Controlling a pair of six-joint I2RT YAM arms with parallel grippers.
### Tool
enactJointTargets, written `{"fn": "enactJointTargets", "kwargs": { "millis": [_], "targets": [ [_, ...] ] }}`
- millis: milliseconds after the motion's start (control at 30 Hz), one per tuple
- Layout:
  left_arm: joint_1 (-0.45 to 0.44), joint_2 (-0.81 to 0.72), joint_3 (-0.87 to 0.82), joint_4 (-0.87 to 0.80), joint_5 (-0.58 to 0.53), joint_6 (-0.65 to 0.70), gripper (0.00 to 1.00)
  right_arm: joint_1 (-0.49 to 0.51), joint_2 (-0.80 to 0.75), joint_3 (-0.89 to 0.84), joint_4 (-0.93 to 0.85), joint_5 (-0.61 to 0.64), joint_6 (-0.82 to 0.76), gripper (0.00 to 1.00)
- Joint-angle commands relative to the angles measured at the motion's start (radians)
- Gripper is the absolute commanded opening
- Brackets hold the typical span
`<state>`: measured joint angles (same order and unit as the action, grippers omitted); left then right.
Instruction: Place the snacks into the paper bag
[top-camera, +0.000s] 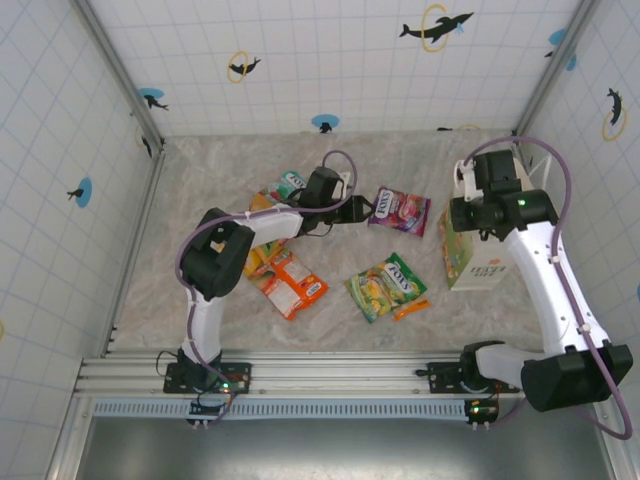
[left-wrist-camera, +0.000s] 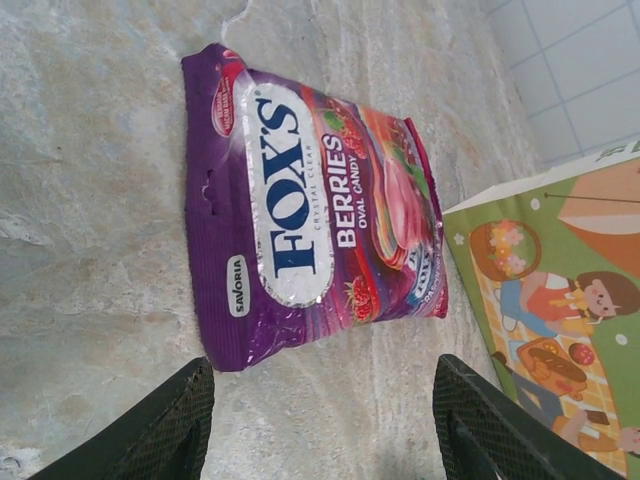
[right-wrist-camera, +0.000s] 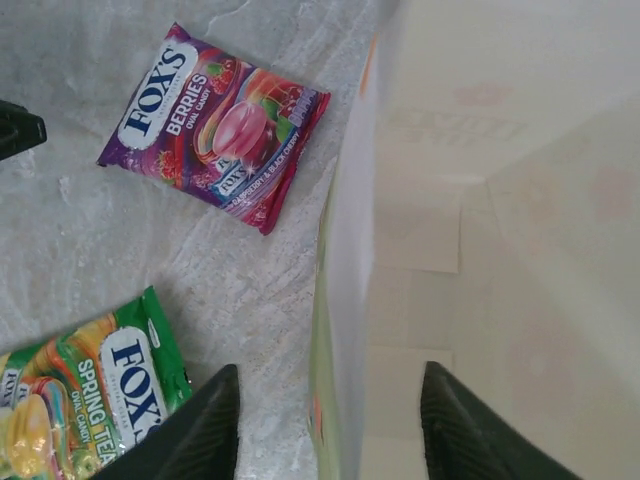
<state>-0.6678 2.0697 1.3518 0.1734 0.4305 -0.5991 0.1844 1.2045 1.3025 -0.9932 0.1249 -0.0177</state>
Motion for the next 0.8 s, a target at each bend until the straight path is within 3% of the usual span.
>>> {"fn": "enactJointTargets", "kwargs": {
  "millis": [0, 367, 767],
  "targets": [
    [-0.008, -0.044, 0.009, 0.030, 0.021, 0.020, 0.60, -0.036, -0.005, 0.053, -0.007, -0.064, 0.006, 0.55],
    [-0.009, -0.108, 0.008, 0.077, 0.080, 0.028, 0.60, -0.162, -0.055, -0.015, 0.051, -0.356, -0.009, 0.65],
    [-0.029, -0.170, 0.065, 0.195, 0.198, 0.046, 0.60, -0.215, -0.164, -0.143, 0.173, -0.473, -0.038, 0.68]
  ]
}}
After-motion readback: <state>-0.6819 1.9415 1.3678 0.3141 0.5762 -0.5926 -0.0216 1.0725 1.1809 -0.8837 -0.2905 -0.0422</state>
